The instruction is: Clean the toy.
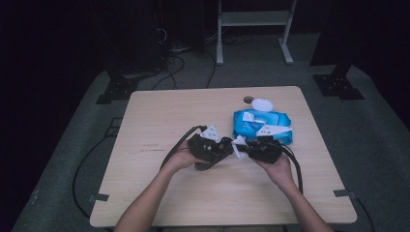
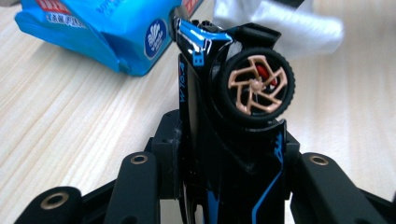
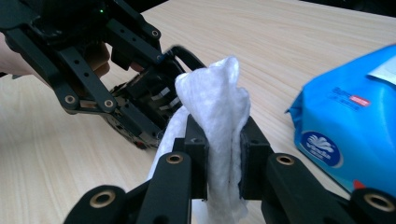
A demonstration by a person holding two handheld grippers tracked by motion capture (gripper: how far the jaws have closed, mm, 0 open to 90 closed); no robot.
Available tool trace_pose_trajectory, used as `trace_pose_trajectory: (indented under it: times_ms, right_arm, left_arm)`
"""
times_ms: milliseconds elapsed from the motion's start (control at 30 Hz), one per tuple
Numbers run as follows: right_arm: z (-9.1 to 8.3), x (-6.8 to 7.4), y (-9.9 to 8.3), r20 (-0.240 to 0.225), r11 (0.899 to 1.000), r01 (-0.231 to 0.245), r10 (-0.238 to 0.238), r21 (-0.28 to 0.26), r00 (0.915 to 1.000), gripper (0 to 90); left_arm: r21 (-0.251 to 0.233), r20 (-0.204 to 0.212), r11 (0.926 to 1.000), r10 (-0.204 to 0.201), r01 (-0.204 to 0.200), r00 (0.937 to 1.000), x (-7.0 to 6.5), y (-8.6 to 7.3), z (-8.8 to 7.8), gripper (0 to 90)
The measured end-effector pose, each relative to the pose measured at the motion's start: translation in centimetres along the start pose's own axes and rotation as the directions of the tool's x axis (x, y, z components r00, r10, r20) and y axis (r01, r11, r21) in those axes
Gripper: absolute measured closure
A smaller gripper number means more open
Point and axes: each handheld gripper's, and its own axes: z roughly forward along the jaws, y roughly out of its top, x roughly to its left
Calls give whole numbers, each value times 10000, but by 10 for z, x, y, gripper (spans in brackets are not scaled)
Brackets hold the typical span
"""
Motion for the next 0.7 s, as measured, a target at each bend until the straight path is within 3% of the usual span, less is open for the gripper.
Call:
trace_pose_trajectory:
  times_ms: [233,300,467,700]
  right_arm:
    - [-1,-7,-5,145,9999,-125,123,97,9998,767]
    - [-1,-8,-5,146,9998,-127,125,129,9998,767]
    - [1,-9,-6,125,9995,-132,129,287,9998,767]
    - [6,-8,-6,56,9991,-83,81,414,10000,767]
  left_arm:
    - [1193,67,9928,80,-87,9999,5,7,19,570]
    - [1234,126,9923,38,-53,9999,6,6,21,570]
    - [1836,153,9830,21,-49,9999,6,4,28,569]
    - [2048,158,9787,62,-93,9999,5,5,28,565]
